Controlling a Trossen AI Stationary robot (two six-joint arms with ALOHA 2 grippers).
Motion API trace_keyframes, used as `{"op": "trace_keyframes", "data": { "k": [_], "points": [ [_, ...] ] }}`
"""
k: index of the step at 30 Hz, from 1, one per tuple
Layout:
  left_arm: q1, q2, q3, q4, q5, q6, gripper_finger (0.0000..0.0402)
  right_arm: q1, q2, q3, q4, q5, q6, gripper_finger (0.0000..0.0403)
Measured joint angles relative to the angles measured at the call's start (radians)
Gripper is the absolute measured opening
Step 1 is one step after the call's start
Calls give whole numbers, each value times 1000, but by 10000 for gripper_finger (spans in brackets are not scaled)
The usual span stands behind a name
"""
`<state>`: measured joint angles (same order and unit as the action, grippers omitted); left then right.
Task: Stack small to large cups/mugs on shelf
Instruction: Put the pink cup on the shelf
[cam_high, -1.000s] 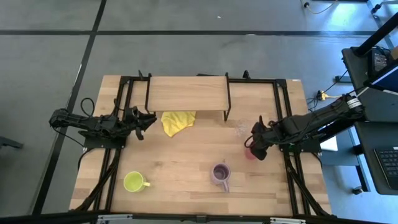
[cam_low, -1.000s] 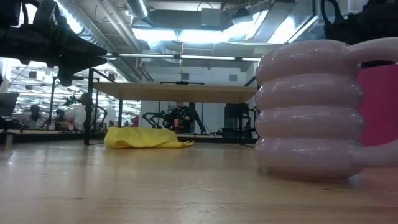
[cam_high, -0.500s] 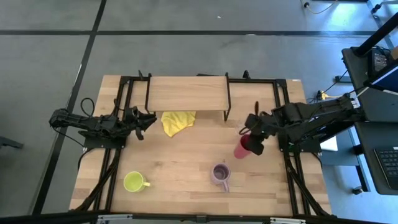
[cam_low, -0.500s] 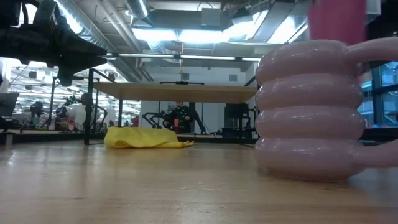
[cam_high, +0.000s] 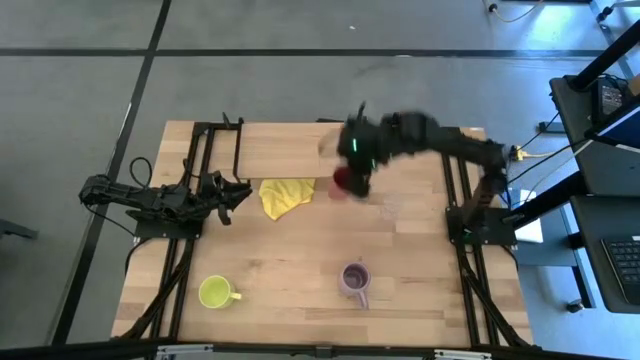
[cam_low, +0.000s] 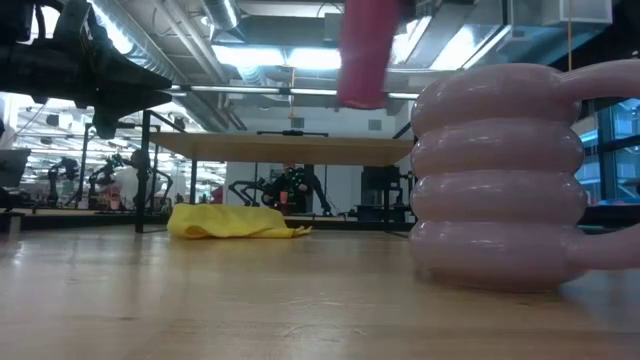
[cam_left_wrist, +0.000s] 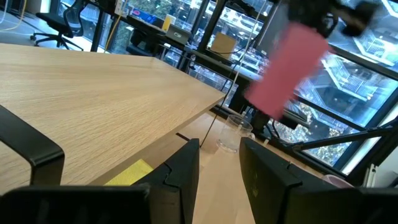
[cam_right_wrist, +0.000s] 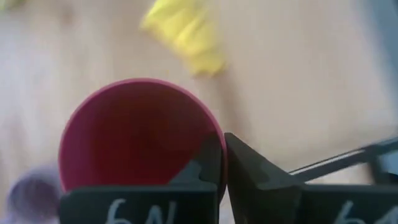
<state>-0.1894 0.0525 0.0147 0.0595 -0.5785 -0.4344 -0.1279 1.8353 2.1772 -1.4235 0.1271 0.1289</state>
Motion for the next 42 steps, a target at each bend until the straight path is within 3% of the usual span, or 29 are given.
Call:
{"op": "trace_keyframes", "data": {
  "k": [4,10,18,31,37,42],
  "points": [
    [0,0,0,0,0,0,110,-174,80,182,-72,-15,-30,7],
    [0,0,0,0,0,0,110,-321,63,68,-146,-61,-28,8],
    [0,0,0,0,0,0,110,-304,78,50,80,-106,-15,9],
    [0,0,0,0,0,0,110,-347,169,58,106,-58,25,10],
    [0,0,0,0,0,0,110,-354,181,171,-21,-30,47,10],
    [0,0,0,0,0,0,110,-357,161,159,-169,37,127,10]
  ]
}}
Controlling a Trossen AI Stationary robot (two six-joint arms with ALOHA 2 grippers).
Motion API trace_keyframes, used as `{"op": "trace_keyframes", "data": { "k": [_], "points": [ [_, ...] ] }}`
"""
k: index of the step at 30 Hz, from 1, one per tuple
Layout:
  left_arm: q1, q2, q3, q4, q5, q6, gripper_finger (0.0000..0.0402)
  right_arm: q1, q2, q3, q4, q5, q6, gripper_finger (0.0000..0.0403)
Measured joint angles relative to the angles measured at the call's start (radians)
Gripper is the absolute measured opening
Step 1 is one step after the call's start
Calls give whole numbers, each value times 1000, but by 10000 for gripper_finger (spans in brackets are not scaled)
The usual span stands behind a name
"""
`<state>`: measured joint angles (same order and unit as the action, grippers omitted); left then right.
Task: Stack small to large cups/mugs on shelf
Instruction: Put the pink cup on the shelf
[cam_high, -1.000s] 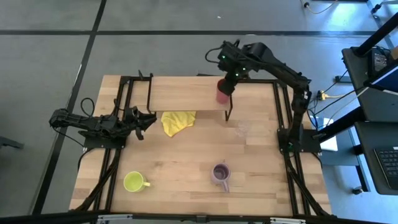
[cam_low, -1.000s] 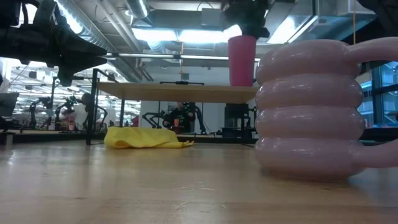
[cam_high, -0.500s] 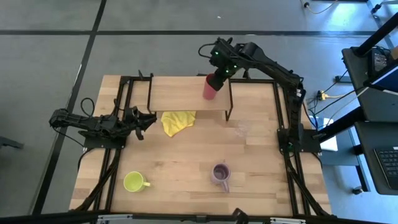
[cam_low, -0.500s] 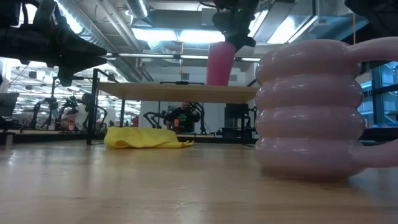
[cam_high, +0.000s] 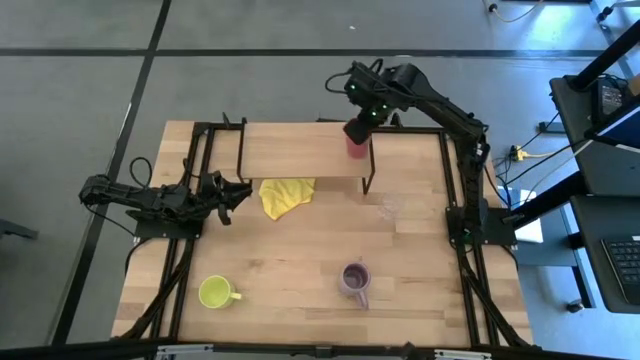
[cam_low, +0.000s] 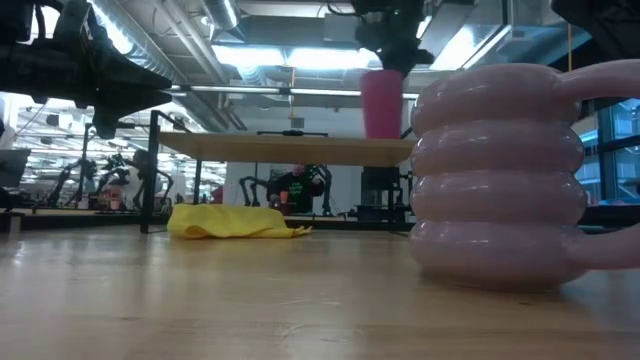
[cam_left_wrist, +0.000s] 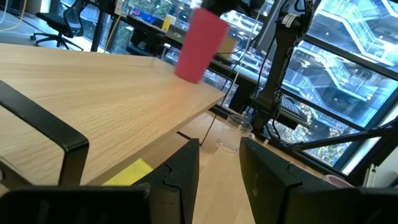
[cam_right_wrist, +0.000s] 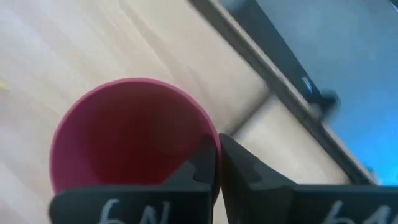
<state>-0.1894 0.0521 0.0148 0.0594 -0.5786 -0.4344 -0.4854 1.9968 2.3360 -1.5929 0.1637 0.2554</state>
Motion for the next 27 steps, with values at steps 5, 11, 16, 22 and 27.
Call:
{"op": "trace_keyframes", "data": {
  "k": [5,11,16,22,27],
  "points": [
    [0,0,0,-2,0,0,110,8,-1,11,56,-33,18,10],
    [0,0,0,-2,0,0,110,17,-1,12,43,-40,55,11],
    [0,0,0,-2,0,0,110,17,-2,12,26,-51,58,27],
    [0,0,0,-3,0,0,110,16,-2,12,32,-51,58,54],
    [0,0,0,-3,0,0,110,16,-2,12,32,-51,58,79]
  ]
}}
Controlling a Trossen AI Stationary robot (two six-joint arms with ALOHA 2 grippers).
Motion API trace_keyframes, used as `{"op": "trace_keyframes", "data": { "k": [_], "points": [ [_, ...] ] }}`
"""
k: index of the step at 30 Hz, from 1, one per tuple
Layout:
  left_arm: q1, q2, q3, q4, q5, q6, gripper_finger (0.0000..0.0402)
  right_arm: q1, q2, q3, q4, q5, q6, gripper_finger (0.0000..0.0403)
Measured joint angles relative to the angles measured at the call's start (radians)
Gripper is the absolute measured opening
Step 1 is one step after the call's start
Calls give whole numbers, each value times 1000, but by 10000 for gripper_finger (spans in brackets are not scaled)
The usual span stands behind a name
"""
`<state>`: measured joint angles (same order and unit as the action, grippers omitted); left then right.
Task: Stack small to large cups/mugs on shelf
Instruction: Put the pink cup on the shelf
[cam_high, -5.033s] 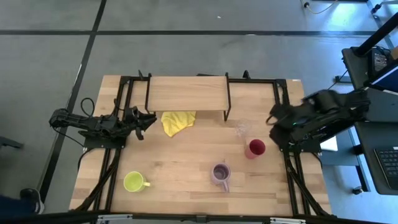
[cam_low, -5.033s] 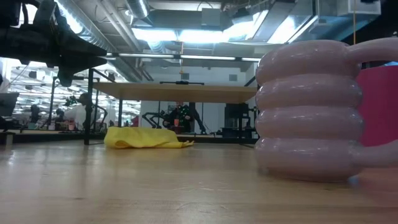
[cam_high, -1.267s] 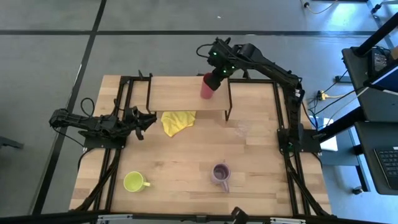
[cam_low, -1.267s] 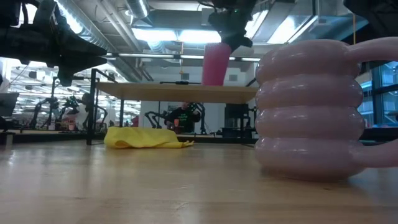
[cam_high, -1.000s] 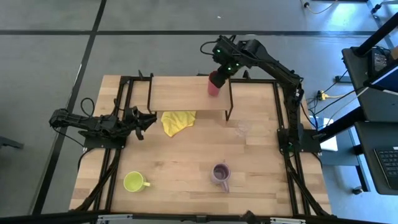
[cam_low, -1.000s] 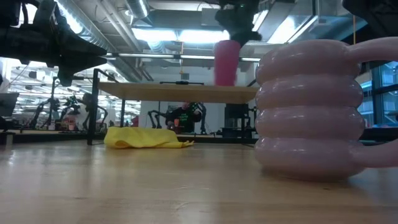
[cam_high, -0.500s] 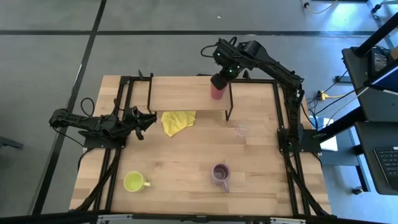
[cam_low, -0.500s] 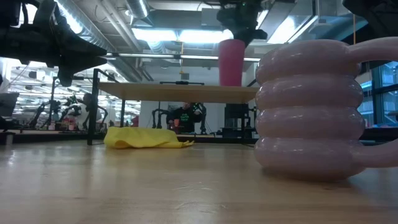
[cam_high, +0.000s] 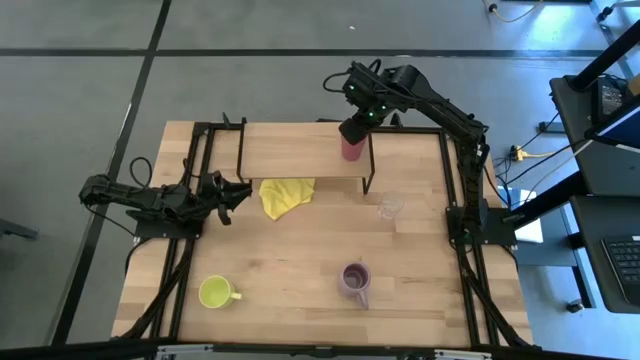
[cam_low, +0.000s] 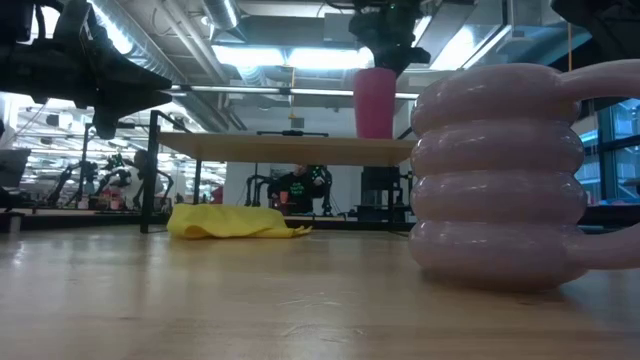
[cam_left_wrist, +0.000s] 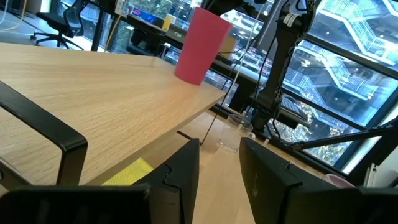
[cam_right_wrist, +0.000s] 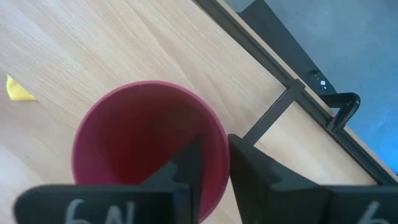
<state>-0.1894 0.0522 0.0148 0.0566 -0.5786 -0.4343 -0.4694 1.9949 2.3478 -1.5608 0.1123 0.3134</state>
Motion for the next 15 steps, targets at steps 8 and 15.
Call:
{"op": "trace_keyframes", "data": {
  "k": [8,15],
  "points": [
    [0,0,0,0,0,0,110,0,-4,0,6,-36,0,120],
    [0,0,0,1,-8,1,110,16,-54,8,133,-82,-9,150]
  ]
}}
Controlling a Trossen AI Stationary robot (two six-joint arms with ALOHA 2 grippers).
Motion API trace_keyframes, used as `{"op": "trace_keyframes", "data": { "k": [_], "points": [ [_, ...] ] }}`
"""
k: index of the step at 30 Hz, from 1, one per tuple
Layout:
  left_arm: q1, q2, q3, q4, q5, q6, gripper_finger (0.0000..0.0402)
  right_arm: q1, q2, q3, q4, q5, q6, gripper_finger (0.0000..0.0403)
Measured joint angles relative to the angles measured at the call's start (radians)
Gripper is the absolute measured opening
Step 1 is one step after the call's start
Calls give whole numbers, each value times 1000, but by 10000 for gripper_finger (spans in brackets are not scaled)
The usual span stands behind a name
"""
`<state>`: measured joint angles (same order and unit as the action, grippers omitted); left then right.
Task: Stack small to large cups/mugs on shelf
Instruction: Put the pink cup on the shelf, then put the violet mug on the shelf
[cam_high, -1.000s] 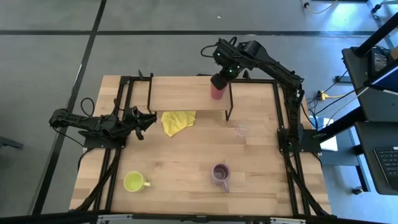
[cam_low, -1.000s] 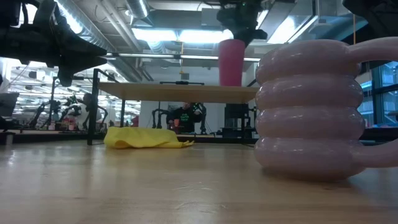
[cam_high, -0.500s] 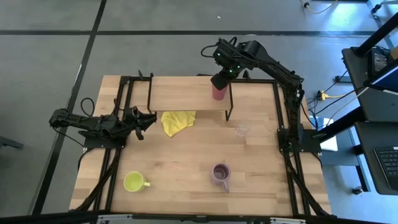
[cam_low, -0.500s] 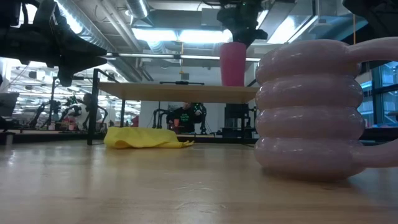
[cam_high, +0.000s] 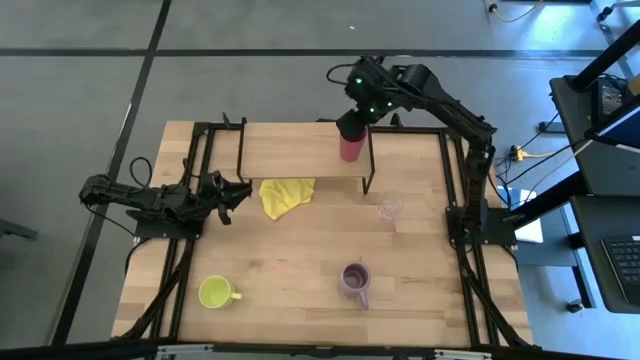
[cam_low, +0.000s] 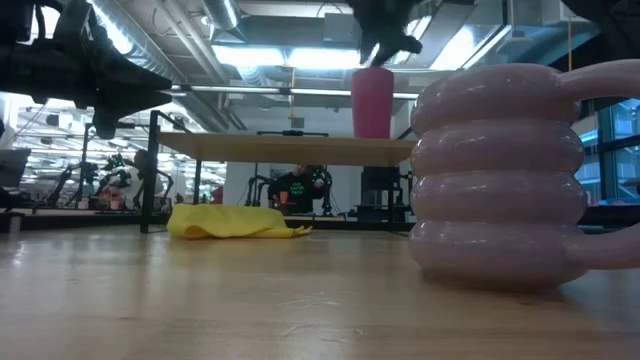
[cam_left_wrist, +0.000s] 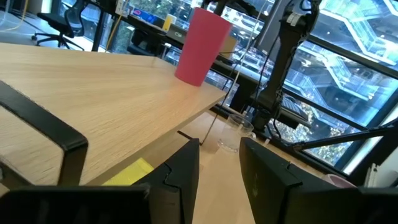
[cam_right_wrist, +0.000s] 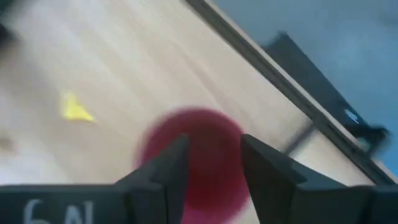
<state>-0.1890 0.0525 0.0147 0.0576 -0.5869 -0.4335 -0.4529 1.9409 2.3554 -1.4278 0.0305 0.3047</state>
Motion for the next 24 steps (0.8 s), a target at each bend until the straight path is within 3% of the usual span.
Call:
{"op": "trace_keyframes", "data": {
  "k": [8,14,24],
  "points": [
    [0,0,-1,28,-39,2,110,5,-108,0,214,-15,-84,165],
    [0,0,0,180,-97,19,110,4,-157,2,285,4,-127,165],
    [2,-2,-1,461,-184,26,110,3,-169,1,302,28,-46,165]
  ]
}}
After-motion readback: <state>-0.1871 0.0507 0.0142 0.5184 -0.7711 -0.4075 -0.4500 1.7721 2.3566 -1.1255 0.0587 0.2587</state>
